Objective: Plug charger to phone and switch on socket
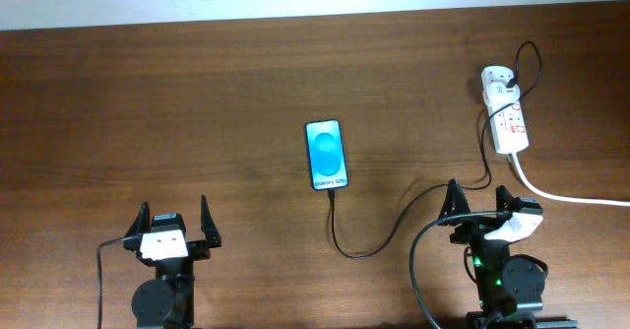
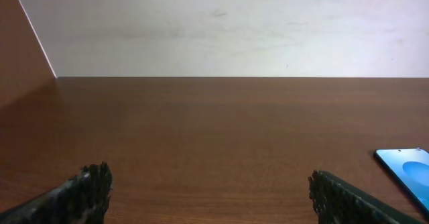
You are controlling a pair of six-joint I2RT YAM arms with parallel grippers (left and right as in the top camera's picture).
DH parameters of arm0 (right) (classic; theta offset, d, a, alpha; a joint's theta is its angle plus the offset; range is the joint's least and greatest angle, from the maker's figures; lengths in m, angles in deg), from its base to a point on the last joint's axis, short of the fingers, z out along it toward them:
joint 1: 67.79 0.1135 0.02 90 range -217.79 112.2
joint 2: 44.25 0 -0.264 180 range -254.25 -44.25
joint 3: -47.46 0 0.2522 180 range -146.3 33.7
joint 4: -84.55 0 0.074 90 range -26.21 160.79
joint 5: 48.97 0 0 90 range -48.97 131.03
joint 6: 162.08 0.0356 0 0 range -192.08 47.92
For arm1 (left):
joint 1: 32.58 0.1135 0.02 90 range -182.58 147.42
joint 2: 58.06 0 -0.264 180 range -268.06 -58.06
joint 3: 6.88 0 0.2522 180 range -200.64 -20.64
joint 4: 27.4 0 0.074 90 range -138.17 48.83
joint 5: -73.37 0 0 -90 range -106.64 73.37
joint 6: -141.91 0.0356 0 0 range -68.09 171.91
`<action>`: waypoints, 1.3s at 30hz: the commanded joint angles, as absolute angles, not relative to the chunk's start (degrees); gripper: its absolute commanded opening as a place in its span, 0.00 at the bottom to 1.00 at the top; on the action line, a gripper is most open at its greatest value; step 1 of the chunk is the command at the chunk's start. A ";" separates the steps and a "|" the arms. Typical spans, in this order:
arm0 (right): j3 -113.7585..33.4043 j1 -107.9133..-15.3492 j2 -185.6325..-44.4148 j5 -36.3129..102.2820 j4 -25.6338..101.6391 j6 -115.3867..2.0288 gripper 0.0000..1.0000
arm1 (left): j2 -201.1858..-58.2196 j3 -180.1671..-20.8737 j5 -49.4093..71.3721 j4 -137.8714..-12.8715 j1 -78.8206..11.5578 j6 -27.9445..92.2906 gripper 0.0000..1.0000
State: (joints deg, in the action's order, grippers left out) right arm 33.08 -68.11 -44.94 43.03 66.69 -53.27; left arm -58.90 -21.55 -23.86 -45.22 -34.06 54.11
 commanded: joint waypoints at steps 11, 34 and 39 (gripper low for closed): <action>33.38 -67.81 -44.46 39.75 66.27 -65.66 0.98 | -58.35 -21.14 -23.05 -45.26 -33.80 55.00 0.99; 33.38 -67.81 -44.46 39.75 66.27 -65.66 0.98 | -58.35 -21.14 -23.05 -45.26 -33.80 55.00 0.99; 33.38 -67.81 -44.46 39.75 66.27 -65.66 0.98 | -58.35 -21.14 -23.05 -45.26 -33.80 55.00 0.99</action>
